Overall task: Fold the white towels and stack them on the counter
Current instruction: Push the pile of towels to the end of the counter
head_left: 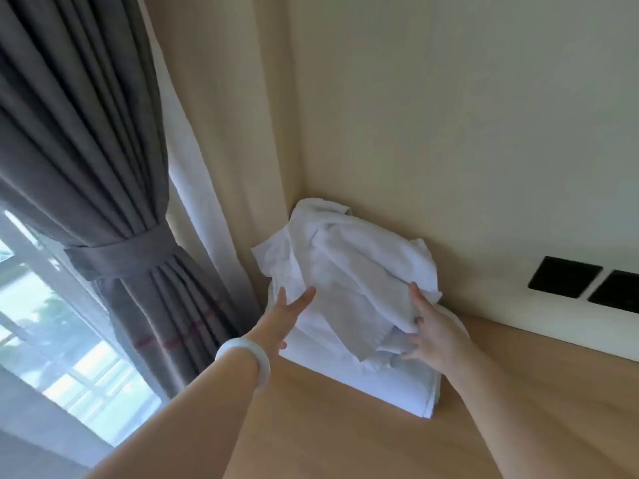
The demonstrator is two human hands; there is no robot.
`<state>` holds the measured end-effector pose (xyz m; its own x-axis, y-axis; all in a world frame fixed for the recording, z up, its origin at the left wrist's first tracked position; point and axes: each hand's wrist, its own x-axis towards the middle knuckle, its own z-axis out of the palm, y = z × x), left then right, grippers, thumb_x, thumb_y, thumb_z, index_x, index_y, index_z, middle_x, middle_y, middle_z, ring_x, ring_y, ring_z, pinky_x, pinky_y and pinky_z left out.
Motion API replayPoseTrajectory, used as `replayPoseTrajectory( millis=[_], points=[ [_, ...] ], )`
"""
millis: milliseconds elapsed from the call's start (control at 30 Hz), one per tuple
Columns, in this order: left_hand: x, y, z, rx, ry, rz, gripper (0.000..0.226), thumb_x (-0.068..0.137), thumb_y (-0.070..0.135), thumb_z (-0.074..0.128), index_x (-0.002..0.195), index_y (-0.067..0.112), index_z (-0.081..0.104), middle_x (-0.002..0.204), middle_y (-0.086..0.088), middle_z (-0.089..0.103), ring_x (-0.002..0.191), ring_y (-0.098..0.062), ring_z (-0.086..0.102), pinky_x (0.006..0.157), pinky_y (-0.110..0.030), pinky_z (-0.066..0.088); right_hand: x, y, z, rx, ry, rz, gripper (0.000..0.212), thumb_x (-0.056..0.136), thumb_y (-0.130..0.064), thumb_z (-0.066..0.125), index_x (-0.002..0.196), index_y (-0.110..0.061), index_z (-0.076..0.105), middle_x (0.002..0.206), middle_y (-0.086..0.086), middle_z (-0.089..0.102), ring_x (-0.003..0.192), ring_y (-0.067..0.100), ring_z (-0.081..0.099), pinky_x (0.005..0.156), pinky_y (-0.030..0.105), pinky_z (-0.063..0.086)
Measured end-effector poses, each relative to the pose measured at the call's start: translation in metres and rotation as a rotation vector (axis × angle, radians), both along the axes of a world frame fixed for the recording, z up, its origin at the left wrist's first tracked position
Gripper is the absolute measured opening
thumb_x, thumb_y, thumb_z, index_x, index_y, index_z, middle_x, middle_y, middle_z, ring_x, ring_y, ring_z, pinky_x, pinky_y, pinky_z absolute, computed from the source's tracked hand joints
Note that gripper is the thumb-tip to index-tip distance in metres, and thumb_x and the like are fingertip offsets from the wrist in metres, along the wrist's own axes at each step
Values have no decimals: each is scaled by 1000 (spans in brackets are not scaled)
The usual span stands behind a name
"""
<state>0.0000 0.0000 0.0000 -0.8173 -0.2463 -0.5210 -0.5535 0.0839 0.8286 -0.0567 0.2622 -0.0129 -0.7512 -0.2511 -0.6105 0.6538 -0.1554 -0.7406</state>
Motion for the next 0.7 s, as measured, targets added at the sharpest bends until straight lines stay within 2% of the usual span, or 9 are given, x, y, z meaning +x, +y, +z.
replayPoseTrajectory(
  millis=[67, 200, 267, 333, 367, 433, 567, 633, 700],
  points=[
    [-20, -7, -2, 23, 16, 14, 125, 57, 87, 64, 149, 49, -12, 163, 14, 0, 149, -29, 14, 112, -64, 20, -23, -6, -3, 100, 7, -23, 96, 62, -73, 72, 143, -39, 33, 145, -1, 41, 132, 32, 38, 96, 70, 32],
    [-65, -18, -9, -28, -58, 112, 127, 56, 86, 62, 147, 51, -18, 164, 5, -7, 148, -37, 13, 112, -64, 21, -59, -19, -17, 216, -113, -69, 111, 47, -86, 66, 143, -45, 30, 143, 2, 42, 130, 38, 40, 96, 76, 27],
    [-89, -28, -19, -62, -73, 188, 124, 60, 83, 63, 146, 50, -20, 164, -2, -2, 147, -39, 17, 111, -63, 25, -76, -21, -31, 213, -88, -93, 119, 35, -87, 69, 140, -42, 37, 136, 1, 51, 121, 35, 50, 98, 69, 34],
    [-104, -40, -31, 49, -41, 215, 142, 40, 88, 71, 145, 52, -19, 164, -2, 8, 144, -38, 25, 110, -65, 27, -79, -23, -29, 221, -37, -122, 127, 29, -86, 72, 142, -37, 38, 133, 2, 55, 115, 31, 56, 99, 55, 43],
    [-110, -45, -36, 106, -23, 211, 148, 33, 87, 75, 144, 54, -17, 163, -1, 13, 142, -37, 30, 110, -65, 30, -78, -25, -25, 250, -6, -127, 122, 38, -85, 71, 144, -35, 36, 135, 2, 53, 115, 29, 55, 99, 50, 44],
    [-117, -51, -40, 176, 11, 186, 150, 32, 82, 80, 147, 52, -12, 161, 2, 18, 139, -35, 35, 110, -61, 33, -80, -27, -29, 334, 33, -188, 107, 58, -83, 63, 148, -35, 29, 142, 2, 46, 123, 29, 49, 101, 46, 41],
    [-127, -54, -44, 150, -14, 104, 156, 27, 83, 79, 149, 48, -12, 161, 4, 19, 140, -33, 35, 112, -58, 33, -81, -32, -44, 510, 52, -196, 140, 24, -102, 51, 148, -44, 19, 156, 3, 25, 139, 33, 29, 111, 57, 28],
    [-130, -56, -44, 52, -80, 70, 158, 26, 91, 70, 152, 41, -12, 161, 0, 21, 140, -34, 35, 113, -56, 31, -79, -35, -42, 588, 25, -205, 134, 36, -97, 55, 151, -41, 14, 160, 4, 13, 144, 36, 18, 114, 57, 20],
    [-130, -56, -43, -31, -142, 39, 144, 45, 93, 60, 155, 33, -10, 161, -3, 20, 141, -35, 32, 115, -53, 27, -76, -37, -47, 629, -17, -230, 135, 41, -94, 57, 153, -34, 12, 160, 5, 13, 144, 36, 16, 115, 56, 19]
  ],
)
